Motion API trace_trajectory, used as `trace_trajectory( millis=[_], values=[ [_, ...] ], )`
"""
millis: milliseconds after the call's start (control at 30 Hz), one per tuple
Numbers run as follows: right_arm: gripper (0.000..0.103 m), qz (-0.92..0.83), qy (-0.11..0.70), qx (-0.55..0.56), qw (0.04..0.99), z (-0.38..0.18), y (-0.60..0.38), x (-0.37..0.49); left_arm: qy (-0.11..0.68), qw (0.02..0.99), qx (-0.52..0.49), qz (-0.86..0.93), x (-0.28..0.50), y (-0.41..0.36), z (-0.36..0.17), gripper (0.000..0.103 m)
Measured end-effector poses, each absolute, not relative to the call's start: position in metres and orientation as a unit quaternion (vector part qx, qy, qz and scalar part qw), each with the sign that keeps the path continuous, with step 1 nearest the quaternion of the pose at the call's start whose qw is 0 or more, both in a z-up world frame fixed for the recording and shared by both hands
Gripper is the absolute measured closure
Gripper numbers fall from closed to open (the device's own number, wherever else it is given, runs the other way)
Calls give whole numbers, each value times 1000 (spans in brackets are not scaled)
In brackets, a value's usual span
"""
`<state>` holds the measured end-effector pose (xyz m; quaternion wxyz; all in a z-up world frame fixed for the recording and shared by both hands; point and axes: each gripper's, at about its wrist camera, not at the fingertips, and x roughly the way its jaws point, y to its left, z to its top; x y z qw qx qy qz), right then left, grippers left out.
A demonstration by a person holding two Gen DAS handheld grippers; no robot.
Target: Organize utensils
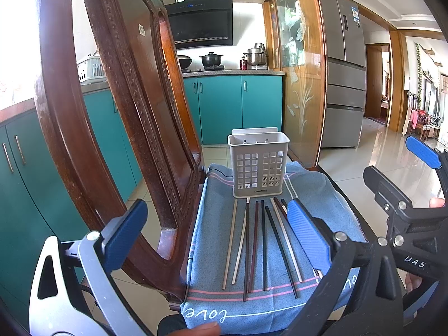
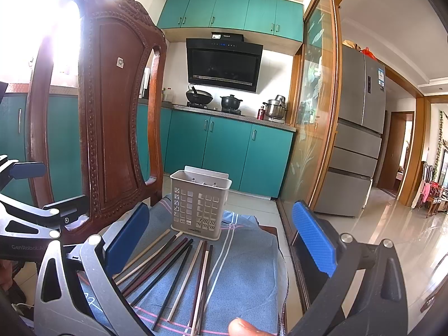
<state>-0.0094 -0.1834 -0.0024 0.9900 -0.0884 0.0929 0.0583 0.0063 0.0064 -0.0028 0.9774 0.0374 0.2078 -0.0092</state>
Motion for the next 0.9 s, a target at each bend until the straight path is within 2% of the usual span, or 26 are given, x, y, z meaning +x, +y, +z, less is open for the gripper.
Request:
trace_trajectory(
  millis=[600,900],
  values=[
    [3,46,101,-90,990,-6,-188,-8,220,975,36,-16,10,3,-7,4],
    [3,14,188,-96,977,-31,-199,30,269,962,32,-38,31,-9,-29,4]
  ],
)
